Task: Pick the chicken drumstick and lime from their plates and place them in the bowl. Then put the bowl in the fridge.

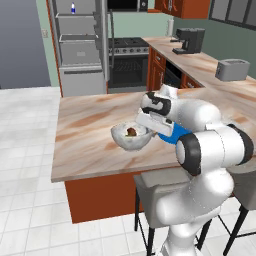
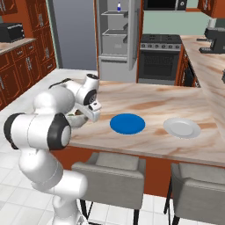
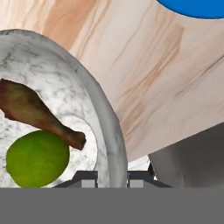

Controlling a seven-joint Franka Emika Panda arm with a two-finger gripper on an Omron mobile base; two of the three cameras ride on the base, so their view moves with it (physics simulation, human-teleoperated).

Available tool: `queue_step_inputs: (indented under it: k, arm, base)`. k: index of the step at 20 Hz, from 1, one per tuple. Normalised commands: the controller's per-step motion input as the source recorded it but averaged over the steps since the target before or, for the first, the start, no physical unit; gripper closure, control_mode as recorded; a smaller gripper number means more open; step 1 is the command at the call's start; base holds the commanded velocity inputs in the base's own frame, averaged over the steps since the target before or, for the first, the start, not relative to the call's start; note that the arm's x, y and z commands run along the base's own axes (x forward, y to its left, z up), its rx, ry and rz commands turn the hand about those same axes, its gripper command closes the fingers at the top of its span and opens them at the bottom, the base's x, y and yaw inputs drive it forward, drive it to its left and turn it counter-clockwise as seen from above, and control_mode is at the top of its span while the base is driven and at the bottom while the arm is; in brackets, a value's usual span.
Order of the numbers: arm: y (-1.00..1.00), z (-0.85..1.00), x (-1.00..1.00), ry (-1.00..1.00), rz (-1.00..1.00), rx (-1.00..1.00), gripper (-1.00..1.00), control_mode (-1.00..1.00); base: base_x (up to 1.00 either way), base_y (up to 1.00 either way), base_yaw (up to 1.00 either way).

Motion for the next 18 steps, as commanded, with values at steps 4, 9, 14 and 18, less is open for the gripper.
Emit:
queue_step_inputs:
  k: [4,9,14,18]
  arm:
    - [0.06,0.34,-0.57,-0.1,-0.01,0.0,1.0,-1.0]
    - [0.01,0.23,-0.44,-0.17,-0.06,0.0,1.0,-1.0]
    - [0.02,0.22,-0.33,-0.14,-0.08,0.0,1.0,-1.0]
    - [0.03,0.12,-0.18,-0.07,-0.05,0.04,1.0,-1.0]
  base:
    - [0.0,0.0,0.0]
    - [0.0,0.0,0.0]
    - [0.0,0.0,0.0]
    - [0.0,0.0,0.0]
